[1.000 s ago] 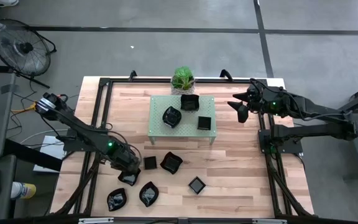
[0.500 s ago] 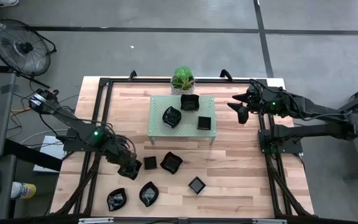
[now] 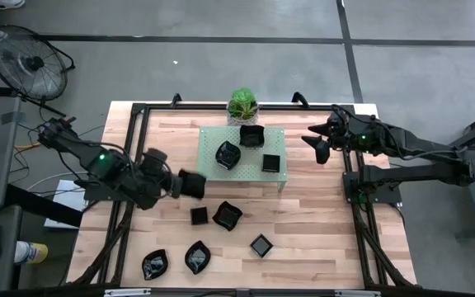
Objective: Pick & Place Mini shaped plates
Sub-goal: Stack the black distorted square plate on the other black distorted square plate on the shelf
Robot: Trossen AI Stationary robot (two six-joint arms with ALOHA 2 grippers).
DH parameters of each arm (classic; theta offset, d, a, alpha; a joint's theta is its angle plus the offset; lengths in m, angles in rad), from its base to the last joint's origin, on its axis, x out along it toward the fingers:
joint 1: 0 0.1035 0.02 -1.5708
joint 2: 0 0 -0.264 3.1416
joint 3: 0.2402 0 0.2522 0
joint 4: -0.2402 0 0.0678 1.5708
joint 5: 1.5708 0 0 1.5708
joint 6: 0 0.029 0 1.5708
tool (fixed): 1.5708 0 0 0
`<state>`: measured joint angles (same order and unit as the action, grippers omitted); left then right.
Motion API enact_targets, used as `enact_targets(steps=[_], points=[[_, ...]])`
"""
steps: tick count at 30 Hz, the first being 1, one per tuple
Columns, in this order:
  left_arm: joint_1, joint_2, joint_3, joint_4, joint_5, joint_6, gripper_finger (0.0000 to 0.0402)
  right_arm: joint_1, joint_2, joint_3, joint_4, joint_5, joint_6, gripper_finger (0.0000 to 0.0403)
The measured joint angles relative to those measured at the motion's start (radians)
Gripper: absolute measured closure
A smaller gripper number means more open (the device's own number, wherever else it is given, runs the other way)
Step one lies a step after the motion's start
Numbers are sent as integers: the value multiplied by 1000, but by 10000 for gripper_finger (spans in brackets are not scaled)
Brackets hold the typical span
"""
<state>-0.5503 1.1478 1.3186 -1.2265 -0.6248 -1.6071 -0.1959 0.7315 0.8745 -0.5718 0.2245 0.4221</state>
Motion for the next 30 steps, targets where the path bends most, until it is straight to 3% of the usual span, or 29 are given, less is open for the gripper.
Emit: enact_targets(steps=[5,8,15,24,30], points=[[1,50,30,39,-396,175,402,0,3,0,54,0,-1,171],[5,75,31,86,-578,287,401,0,22,0,128,13,-24,171],[125,136,31,172,-820,514,401,12,145,0,349,34,-117,171],[341,153,31,248,-860,632,401,106,364,0,810,224,-409,171],[425,153,31,317,-802,705,401,111,533,0,1122,308,-533,171]])
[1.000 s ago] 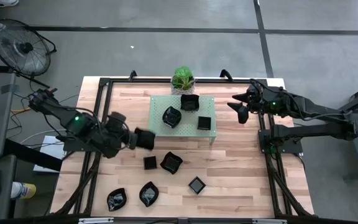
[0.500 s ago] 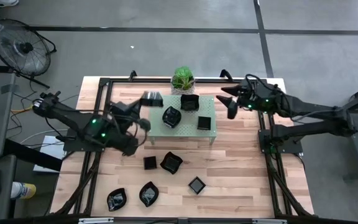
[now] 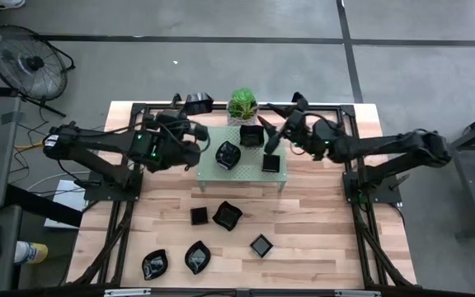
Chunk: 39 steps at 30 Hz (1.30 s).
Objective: Pick & Place Mini shaped plates
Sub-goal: Stack the black distorted square plate on the other black distorted square plate on the shelf
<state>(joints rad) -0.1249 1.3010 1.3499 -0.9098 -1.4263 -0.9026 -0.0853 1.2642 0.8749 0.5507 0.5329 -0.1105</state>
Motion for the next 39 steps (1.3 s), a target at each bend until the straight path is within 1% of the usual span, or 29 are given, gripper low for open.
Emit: enact_targets(steps=[3,5,10,15,22,28,33,39], points=[[16,0,0,71,9,90,401,-12,87,12,119,-17,2,171],[16,0,0,123,9,146,401,-15,145,41,153,-31,4,171],[16,0,0,212,35,259,401,-15,278,158,157,-50,-1,171],[16,0,0,230,90,271,401,-15,372,274,136,-65,-4,171],[14,0,0,234,113,271,401,-29,397,325,122,-92,1,171],[14,0,0,239,116,271,401,-71,400,325,89,-160,96,173],[14,0,0,239,117,271,401,-85,400,325,82,-222,131,197],[14,0,-1,242,119,271,401,-86,406,325,87,-238,131,233]])
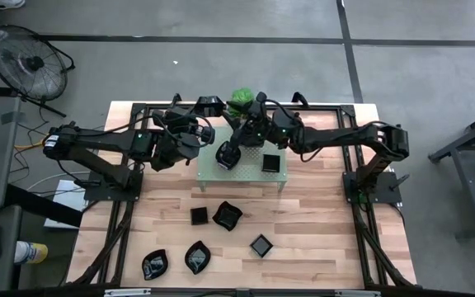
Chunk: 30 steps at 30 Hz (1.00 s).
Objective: Pick & Place Mini shaped plates
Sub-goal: Stack the black distorted square plate on the other black distorted square plate on the shelf
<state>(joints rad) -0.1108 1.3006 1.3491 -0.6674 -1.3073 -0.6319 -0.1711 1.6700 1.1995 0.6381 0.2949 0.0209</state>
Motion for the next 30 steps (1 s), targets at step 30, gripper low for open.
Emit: enact_targets(steps=[30], points=[[0,0,0,6,16,7,401,-14,43,-1,113,-59,5,332]])
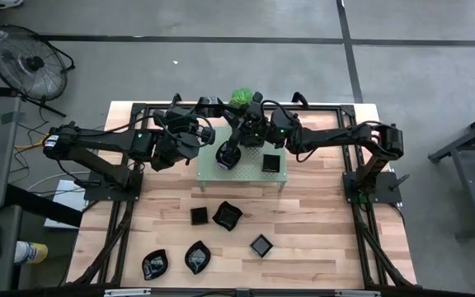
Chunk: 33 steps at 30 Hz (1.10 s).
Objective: Pick & Place Mini shaped plates
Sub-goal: Stack the black distorted square plate on the other black distorted square plate on the shelf
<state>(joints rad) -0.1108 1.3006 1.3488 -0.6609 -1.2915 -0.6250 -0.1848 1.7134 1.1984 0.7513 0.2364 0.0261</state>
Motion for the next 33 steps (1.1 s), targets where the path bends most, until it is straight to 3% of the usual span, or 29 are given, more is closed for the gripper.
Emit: enact_targets(steps=[8,17,23,33], points=[[0,-1,0,0,0,0,401,-2,0,0,0,2,-7,397],[0,-2,0,7,57,86,381,-3,0,0,2,-13,-8,401],[0,-2,0,6,110,172,347,-11,0,0,2,-29,-6,402],[0,-31,0,10,111,315,289,-25,0,0,-27,-49,26,402]])
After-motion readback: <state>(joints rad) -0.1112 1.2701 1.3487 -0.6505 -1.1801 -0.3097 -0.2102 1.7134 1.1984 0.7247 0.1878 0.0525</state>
